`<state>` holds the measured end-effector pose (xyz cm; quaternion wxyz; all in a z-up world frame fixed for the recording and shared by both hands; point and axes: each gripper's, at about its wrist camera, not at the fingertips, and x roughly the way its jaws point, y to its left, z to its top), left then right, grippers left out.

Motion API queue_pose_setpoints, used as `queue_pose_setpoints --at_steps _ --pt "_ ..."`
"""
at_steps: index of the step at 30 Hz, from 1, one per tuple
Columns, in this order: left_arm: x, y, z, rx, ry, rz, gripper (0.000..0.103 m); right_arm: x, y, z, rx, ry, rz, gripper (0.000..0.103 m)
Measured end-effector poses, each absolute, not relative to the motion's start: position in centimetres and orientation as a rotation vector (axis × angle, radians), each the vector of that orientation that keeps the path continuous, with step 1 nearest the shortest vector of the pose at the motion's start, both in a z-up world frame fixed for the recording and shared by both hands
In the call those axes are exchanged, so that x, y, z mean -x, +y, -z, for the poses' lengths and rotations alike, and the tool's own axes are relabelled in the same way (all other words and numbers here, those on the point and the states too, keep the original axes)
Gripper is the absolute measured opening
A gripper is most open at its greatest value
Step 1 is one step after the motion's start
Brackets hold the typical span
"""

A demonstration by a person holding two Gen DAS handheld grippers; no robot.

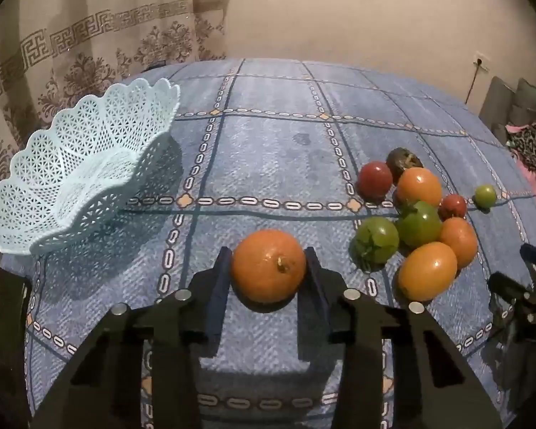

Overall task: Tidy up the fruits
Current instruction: 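Carry the orange into the basket with left gripper while right grasps green fruit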

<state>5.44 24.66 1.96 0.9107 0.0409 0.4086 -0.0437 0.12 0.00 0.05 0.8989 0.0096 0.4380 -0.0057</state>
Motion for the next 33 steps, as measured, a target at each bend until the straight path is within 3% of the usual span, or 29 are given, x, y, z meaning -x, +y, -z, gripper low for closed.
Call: queue_pose_setpoints --at_steps 6,9,11,18,28,33 --pt "-5.2 24.9 -2.0 -0.071 0.836 0.100 0.040 -1.6 -0.7 -0.6 -0.037 0.887 0.034 0.094" --pt "-5.2 25.1 -2.0 -0.057 0.835 0.106 0.040 -2.8 -0.9 -0.9 -0.038 0.873 0.044 0.088" --pt "-5.2 25.2 -2.0 -0.055 0.835 0.107 0.040 -4.0 -1.8 -1.0 -0.035 0.862 0.044 0.077" --pt "-5.2 25.3 -2.0 -0.045 0.835 0.112 0.040 -5.6 -1.4 -0.7 -0.059 0.875 0.013 0.068" --pt "-5.3 25.4 -2.0 -0.042 0.836 0.113 0.040 -6.4 -1.7 -0.5 -0.062 0.883 0.015 0.039" --pt "-5.4 25.6 -1.9 -0.034 0.837 0.116 0.040 -5.8 -1.7 -0.7 -0.074 0.877 0.017 0.039"
